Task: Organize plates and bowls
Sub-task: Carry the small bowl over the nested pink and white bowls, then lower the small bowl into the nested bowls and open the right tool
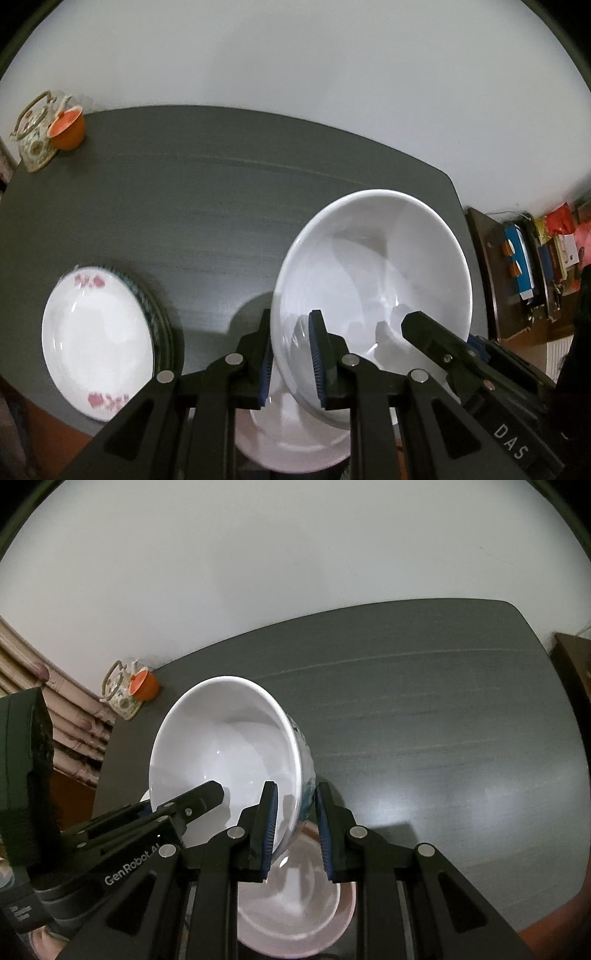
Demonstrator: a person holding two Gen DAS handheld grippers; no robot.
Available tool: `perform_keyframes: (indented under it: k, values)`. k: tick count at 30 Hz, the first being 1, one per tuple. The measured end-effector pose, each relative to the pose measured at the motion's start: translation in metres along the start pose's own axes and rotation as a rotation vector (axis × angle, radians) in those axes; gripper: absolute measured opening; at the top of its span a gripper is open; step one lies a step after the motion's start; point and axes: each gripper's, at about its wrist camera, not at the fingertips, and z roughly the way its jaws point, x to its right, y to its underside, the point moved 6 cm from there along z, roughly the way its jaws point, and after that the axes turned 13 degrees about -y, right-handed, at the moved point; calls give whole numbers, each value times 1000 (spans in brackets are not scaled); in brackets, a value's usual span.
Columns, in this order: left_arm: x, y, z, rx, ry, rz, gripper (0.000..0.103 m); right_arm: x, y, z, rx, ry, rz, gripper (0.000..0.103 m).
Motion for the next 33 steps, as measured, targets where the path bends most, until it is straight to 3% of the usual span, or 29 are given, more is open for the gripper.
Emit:
perform_keyframes:
  k: [17,33]
  values:
    - [-24,63,-13,-26,10,-14,18,-13,65,-4,-15,-9,31,20]
    - [-17,81,16,-78,-22,-12,18,0,84,24,-70,0,82,21]
